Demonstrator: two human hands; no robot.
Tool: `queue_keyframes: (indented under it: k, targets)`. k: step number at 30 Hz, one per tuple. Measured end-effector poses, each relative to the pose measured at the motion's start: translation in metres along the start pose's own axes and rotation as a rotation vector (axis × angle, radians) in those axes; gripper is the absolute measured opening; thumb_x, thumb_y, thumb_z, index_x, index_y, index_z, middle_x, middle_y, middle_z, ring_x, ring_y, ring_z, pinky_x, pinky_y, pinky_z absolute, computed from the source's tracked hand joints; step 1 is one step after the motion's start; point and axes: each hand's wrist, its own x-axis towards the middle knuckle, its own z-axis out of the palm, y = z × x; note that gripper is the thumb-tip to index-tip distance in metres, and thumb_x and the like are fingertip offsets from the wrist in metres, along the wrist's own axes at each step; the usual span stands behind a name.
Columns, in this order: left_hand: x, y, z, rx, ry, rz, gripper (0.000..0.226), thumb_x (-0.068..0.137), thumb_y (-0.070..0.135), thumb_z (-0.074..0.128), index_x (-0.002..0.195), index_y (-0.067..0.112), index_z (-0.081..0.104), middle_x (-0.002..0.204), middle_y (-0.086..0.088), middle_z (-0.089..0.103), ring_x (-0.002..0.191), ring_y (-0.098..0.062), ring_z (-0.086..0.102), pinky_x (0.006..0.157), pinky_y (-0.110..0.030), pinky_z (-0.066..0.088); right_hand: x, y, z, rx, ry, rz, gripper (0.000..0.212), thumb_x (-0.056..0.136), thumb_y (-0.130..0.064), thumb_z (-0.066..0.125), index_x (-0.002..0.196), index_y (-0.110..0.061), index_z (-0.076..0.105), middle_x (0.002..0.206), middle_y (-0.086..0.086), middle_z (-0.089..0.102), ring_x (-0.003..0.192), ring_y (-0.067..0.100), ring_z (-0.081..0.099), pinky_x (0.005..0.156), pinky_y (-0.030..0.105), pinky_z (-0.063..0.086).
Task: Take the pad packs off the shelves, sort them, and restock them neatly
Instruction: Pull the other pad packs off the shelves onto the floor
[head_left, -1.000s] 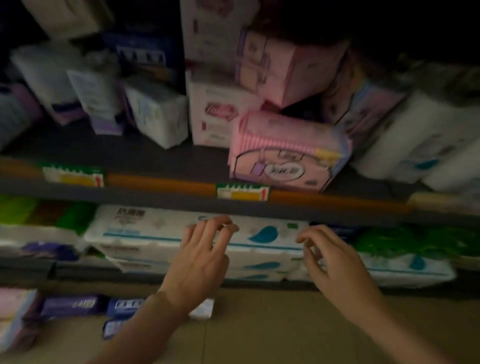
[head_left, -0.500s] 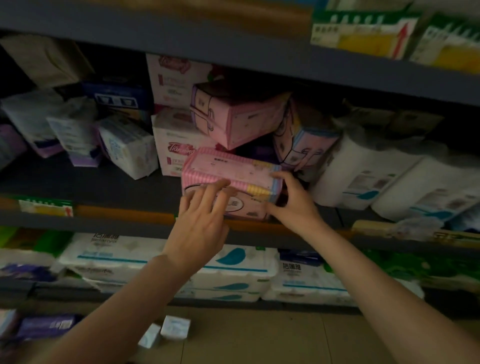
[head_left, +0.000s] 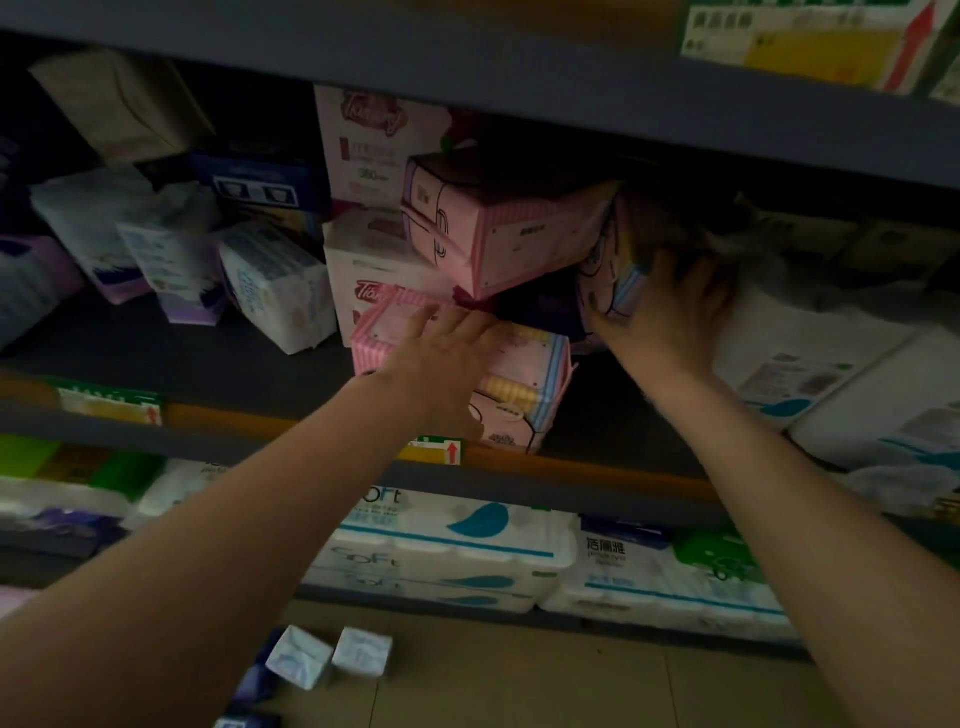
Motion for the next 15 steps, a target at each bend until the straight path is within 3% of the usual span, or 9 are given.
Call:
queue_keyframes:
  k: [4, 9, 15]
  targets:
    - [0.002, -0.003, -0.006, 0.041, -0.008, -0.027, 0.107, 0.072, 0.053, 0.069, 0.148, 0.019, 0.002, 0.146, -0.010, 0.016, 0.136, -0.030, 0.018, 0.113, -0.047, 0.015, 0.004, -0.006, 0.000, 0.064, 0.052, 0.094, 0.081, 0.078, -0.053, 0.064, 0.142, -0.021, 0.028, 0.150, 0.021, 0.017, 0.132, 0.048, 0.023, 0.108, 0.050, 0.021]
    - [0.015, 0.012, -0.004, 0.012, -0.062, -0.153, 0.103, 0.075, 0.045, 0.070, 0.149, 0.020, 0.002, 0.146, -0.015, 0.015, 0.136, -0.034, 0.017, 0.110, -0.050, 0.019, -0.006, -0.012, -0.011, 0.095, 0.175, 0.153, 0.063, 0.079, -0.043, 0.065, 0.130, -0.014, 0.042, 0.144, 0.021, 0.027, 0.127, 0.044, 0.030, 0.102, 0.046, 0.027]
    - [0.014, 0.020, -0.002, -0.037, 0.046, -0.267, 0.089, 0.073, 0.033, 0.072, 0.142, 0.023, 0.017, 0.142, -0.015, 0.019, 0.133, -0.034, 0.020, 0.107, -0.047, 0.023, -0.057, -0.010, -0.049, 0.167, 0.333, 0.150, 0.049, 0.075, -0.038, 0.069, 0.114, -0.015, 0.051, 0.136, 0.016, 0.036, 0.121, 0.039, 0.034, 0.096, 0.044, 0.032]
